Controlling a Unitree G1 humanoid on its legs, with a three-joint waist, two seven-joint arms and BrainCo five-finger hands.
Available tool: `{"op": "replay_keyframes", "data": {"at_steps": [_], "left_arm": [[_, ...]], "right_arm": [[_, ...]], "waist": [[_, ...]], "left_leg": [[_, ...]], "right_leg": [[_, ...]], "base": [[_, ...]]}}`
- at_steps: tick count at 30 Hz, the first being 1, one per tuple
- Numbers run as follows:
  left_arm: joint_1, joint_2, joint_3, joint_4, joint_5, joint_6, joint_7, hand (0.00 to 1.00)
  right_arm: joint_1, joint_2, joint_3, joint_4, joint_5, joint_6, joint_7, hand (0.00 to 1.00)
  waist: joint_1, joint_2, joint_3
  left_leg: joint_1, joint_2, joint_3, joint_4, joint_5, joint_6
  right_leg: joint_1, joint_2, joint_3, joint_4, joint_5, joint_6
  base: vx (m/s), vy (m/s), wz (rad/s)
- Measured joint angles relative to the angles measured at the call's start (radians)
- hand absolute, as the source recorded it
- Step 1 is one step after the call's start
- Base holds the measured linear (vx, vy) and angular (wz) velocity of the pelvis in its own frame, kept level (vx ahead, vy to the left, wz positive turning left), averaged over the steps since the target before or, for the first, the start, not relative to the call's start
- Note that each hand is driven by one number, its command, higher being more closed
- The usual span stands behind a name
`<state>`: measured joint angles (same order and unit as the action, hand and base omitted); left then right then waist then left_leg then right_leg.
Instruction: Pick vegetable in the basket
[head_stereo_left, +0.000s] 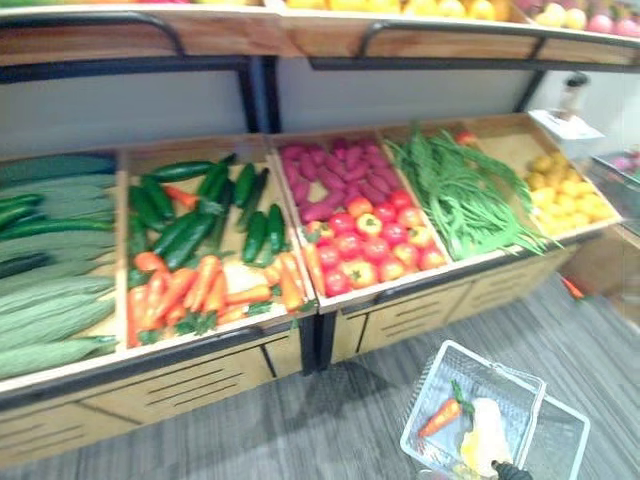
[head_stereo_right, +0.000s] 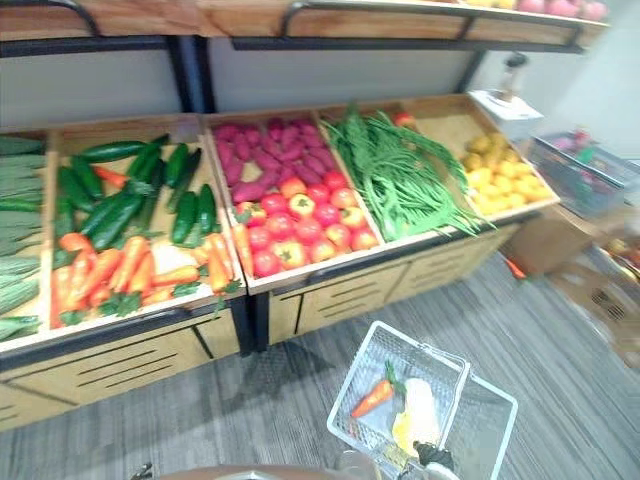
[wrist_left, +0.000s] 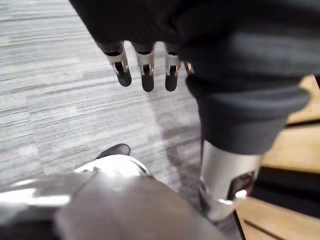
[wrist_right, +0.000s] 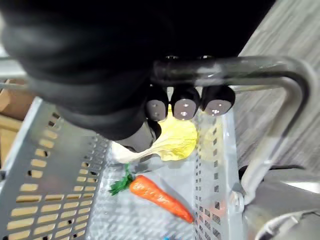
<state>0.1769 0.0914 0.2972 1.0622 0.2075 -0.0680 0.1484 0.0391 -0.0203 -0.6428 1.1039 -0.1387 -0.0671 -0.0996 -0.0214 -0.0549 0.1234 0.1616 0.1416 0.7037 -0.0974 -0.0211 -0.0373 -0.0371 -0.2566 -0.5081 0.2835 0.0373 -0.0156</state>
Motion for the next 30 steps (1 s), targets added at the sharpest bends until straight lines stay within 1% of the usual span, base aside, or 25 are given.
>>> {"op": "replay_keyframes", "data": {"at_steps": [1, 3, 4, 6, 8, 9, 11, 12, 13, 14, 15, 16, 17, 18, 19, 20, 21, 22, 24, 25, 26, 27, 28, 29, 30], "left_arm": [[-0.012, -0.002, -0.001, 0.003, 0.005, 0.001, 0.003, 0.00], [-0.035, -0.002, -0.013, 0.003, 0.005, 0.003, 0.012, 0.00], [-0.037, -0.001, -0.016, 0.003, 0.004, 0.003, 0.014, 0.00], [-0.048, -0.001, -0.016, 0.004, 0.004, 0.005, 0.018, 0.00], [-0.073, -0.010, -0.016, 0.021, 0.002, 0.004, 0.023, 0.00], [-0.082, -0.012, -0.016, 0.028, 0.002, 0.004, 0.023, 0.00], [-0.116, -0.031, -0.015, 0.052, 0.002, 0.004, 0.023, 0.00], [-0.128, -0.042, -0.012, 0.054, 0.002, 0.002, 0.023, 0.00], [-0.132, -0.046, -0.008, 0.054, 0.002, 0.002, 0.023, 0.00], [-0.133, -0.053, -0.001, 0.054, 0.002, 0.002, 0.024, 0.00], [-0.134, -0.062, 0.005, 0.052, 0.002, 0.002, 0.025, 0.00], [-0.134, -0.076, 0.011, 0.051, 0.000, 0.003, 0.028, 0.00], [-0.134, -0.086, 0.020, 0.051, -0.002, 0.004, 0.032, 0.00], [-0.130, -0.102, 0.030, 0.051, -0.016, 0.005, 0.036, 0.00], [-0.129, -0.103, 0.044, 0.047, -0.041, 0.004, 0.042, 0.00], [-0.129, -0.101, 0.046, 0.048, -0.053, 0.004, 0.043, 0.00], [-0.129, -0.100, 0.056, 0.046, -0.085, 0.003, 0.044, 0.00], [-0.126, -0.100, 0.067, 0.039, -0.109, 0.002, 0.047, 0.00], [-0.104, -0.104, 0.072, 0.004, -0.148, -0.003, 0.054, 0.00], [-0.093, -0.107, 0.072, -0.012, -0.160, -0.016, 0.055, 0.00], [-0.093, -0.107, 0.071, -0.022, -0.163, -0.018, 0.055, 0.00], [-0.092, -0.111, 0.071, -0.026, -0.163, -0.019, 0.054, 0.00], [-0.092, -0.113, 0.070, -0.026, -0.163, -0.019, 0.054, 0.00], [-0.094, -0.120, 0.071, -0.026, -0.166, -0.019, 0.050, 0.00], [-0.096, -0.116, 0.063, -0.029, -0.166, -0.020, 0.048, 0.00]], "right_arm": [[0.010, -0.005, 0.022, -0.010, -0.002, -0.003, -0.003, 1.00], [0.016, -0.008, 0.028, -0.007, -0.005, -0.003, -0.004, 1.00], [0.011, -0.011, 0.037, -0.001, -0.013, -0.001, -0.005, 1.00], [-0.002, -0.011, 0.057, 0.017, -0.019, 0.002, -0.005, 1.00], [-0.023, -0.023, 0.067, 0.036, -0.018, 0.003, -0.012, 1.00], [-0.026, -0.032, 0.070, 0.039, -0.018, 0.003, -0.016, 1.00], [-0.028, -0.057, 0.071, 0.051, -0.012, 0.014, -0.024, 1.00], [-0.023, -0.062, 0.071, 0.058, -0.008, 0.021, -0.025, 1.00], [-0.020, -0.062, 0.070, 0.060, -0.006, 0.021, -0.025, 1.00], [-0.014, -0.057, 0.070, 0.060, 0.000, 0.021, -0.025, 1.00], [-0.007, -0.047, 0.074, 0.060, 0.001, 0.018, -0.025, 1.00], [0.000, -0.050, 0.093, 0.060, 0.001, 0.012, -0.024, 1.00], [0.003, -0.054, 0.101, 0.060, 0.001, 0.011, -0.024, 1.00], [0.003, -0.062, 0.109, 0.060, 0.000, 0.011, -0.025, 1.00], [0.001, -0.061, 0.123, 0.059, 0.000, 0.011, -0.026, 1.00], [-0.003, -0.067, 0.131, 0.059, 0.000, 0.011, -0.027, 1.00], [-0.012, -0.075, 0.141, 0.059, 0.000, 0.011, -0.031, 1.00], [-0.017, -0.080, 0.141, 0.060, 0.000, 0.010, -0.031, 1.00], [-0.017, -0.082, 0.141, 0.061, 0.000, 0.010, -0.032, 1.00], [-0.019, -0.078, 0.141, 0.068, -0.001, 0.008, -0.031, 1.00], [-0.020, -0.078, 0.142, 0.074, -0.001, 0.006, -0.030, 1.00], [-0.020, -0.080, 0.142, 0.073, -0.001, -0.001, -0.027, 1.00], [-0.020, -0.083, 0.143, 0.072, -0.001, -0.004, -0.026, 1.00], [-0.020, -0.094, 0.148, 0.069, -0.001, -0.008, -0.026, 1.00], [-0.013, -0.082, 0.154, 0.069, -0.001, -0.011, -0.023, 1.00]], "waist": [[-0.007, 0.004, 0.001], [-0.002, 0.009, 0.004], [-0.002, 0.009, 0.004], [-0.001, 0.008, 0.005], [0.001, 0.028, 0.012], [-0.003, 0.041, 0.013], [-0.028, 0.064, 0.016], [-0.041, 0.072, 0.015], [-0.048, 0.072, 0.015], [-0.056, 0.070, 0.014], [-0.058, 0.067, 0.012], [-0.059, 0.076, 0.007], [-0.058, 0.074, 0.009], [-0.056, 0.087, 0.005], [-0.050, 0.072, 0.015], [-0.047, 0.072, 0.015], [-0.047, 0.069, 0.017], [-0.045, 0.068, 0.018], [-0.027, 0.067, 0.018], [-0.022, 0.067, 0.018], [-0.019, 0.067, 0.018], [-0.018, 0.070, 0.020], [-0.018, 0.076, 0.022], [-0.010, 0.086, 0.025], [-0.011, 0.078, 0.013]], "left_leg": [[0.006, -0.009, 0.059, 0.001, -0.011, 0.012], [0.003, 0.004, 0.152, 0.063, -0.050, 0.014], [0.003, 0.012, 0.198, 0.093, -0.062, 0.011], [0.006, 0.024, 0.285, 0.143, -0.066, 0.013], [0.018, 0.050, 0.403, 0.192, -0.074, 0.007], [0.024, 0.050, 0.427, 0.186, -0.073, 0.006], [0.040, 0.061, 0.488, 0.194, -0.065, -0.007], [0.056, 0.080, 0.519, 0.219, -0.061, -0.014], [0.063, 0.095, 0.524, 0.240, -0.057, -0.017], [0.069, 0.131, 0.521, 0.295, -0.057, -0.017], [0.074, 0.185, 0.519, 0.401, -0.057, -0.017], [0.084, 0.252, 0.517, 0.526, -0.055, -0.017], [0.084, 0.288, 0.516, 0.586, -0.050, -0.016], [0.086, 0.351, 0.491, 0.701, -0.014, -0.006], [0.060, 0.396, 0.413, 0.814, 0.049, 0.002], [0.038, 0.395, 0.356, 0.850, 0.018, -0.006], [-0.024, 0.354, 0.221, 0.884, -0.074, -0.010], [-0.071, 0.302, 0.114, 0.880, -0.113, -0.015], [-0.125, 0.197, -0.051, 0.781, -0.162, -0.030], [-0.146, 0.146, -0.146, 0.680, -0.181, -0.041], [-0.157, 0.114, -0.208, 0.583, -0.183, -0.045], [-0.162, 0.076, -0.307, 0.427, -0.168, -0.045], [-0.162, 0.062, -0.353, 0.353, -0.143, -0.047], [-0.165, 0.051, -0.427, 0.282, -0.126, -0.084], [-0.162, 0.017, -0.409, 0.261, -0.129, -0.080]], "right_leg": [[-0.012, -0.046, -0.115, 0.113, -0.068, 0.006], [0.004, -0.084, -0.205, 0.231, -0.123, 0.013], [0.018, -0.088, -0.223, 0.228, -0.126, 0.016], [0.050, -0.081, -0.258, 0.122, -0.128, 0.037], [0.041, -0.020, -0.293, 0.005, -0.136, 0.044], [0.037, -0.002, -0.283, -0.023, -0.136, 0.044], [0.042, 0.057, -0.228, -0.119, -0.136, 0.044], [0.053, 0.084, -0.201, -0.155, -0.134, 0.044], [0.061, 0.092, -0.190, -0.167, -0.133, 0.043], [0.069, 0.105, -0.169, -0.172, -0.134, 0.042], [0.075, 0.119, -0.144, -0.176, -0.135, 0.039], [0.079, 0.135, -0.120, -0.177, -0.142, 0.029], [0.080, 0.145, -0.103, -0.178, -0.144, 0.025], [0.085, 0.161, -0.060, -0.180, -0.149, 0.017], [0.096, 0.162, -0.004, -0.183, -0.153, 0.011], [0.097, 0.157, 0.023, -0.183, -0.153, 0.010], [0.094, 0.140, 0.083, -0.183, -0.153, 0.010], [0.091, 0.126, 0.119, -0.183, -0.150, 0.015], [0.089, 0.107, 0.195, -0.183, -0.140, 0.032], [0.088, 0.102, 0.240, -0.184, -0.133, 0.043], [0.080, 0.100, 0.272, -0.188, -0.127, 0.055], [0.071, 0.099, 0.313, -0.200, -0.120, 0.080], [0.068, 0.102, 0.331, -0.207, -0.120, 0.087], [0.063, 0.113, 0.368, -0.222, -0.108, 0.121], [0.062, 0.090, 0.384, -0.263, -0.094, 0.139]], "base": [[-0.03, 0.057, -1.34], [0.05, 0.002, -1.38], [0.13, -0.118, -1.67], [0.12, -0.195, -1.64], [0.06, -0.285, -1.77], [0.01, -0.242, -1.47], [0.03, -0.222, -1.06], [0.06, -0.205, -0.77], [0.05, -0.204, -0.70], [0.03, -0.152, -0.70], [0.02, -0.190, -0.88], [-0.02, -0.120, -0.87], [-0.02, -0.105, -0.97], [0.00, -0.026, -1.07], [0.02, 0.002, -1.09], [0.05, 0.059, -1.12], [0.04, 0.080, -1.01], [0.05, 0.129, -1.14], [0.05, 0.204, -1.13], [0.04, 0.291, -1.15], [0.00, 0.335, -1.21], [-0.03, 0.314, -0.95], [-0.03, 0.270, -1.05], [0.02, 0.304, -0.72], [0.05, 0.281, -0.59]]}}
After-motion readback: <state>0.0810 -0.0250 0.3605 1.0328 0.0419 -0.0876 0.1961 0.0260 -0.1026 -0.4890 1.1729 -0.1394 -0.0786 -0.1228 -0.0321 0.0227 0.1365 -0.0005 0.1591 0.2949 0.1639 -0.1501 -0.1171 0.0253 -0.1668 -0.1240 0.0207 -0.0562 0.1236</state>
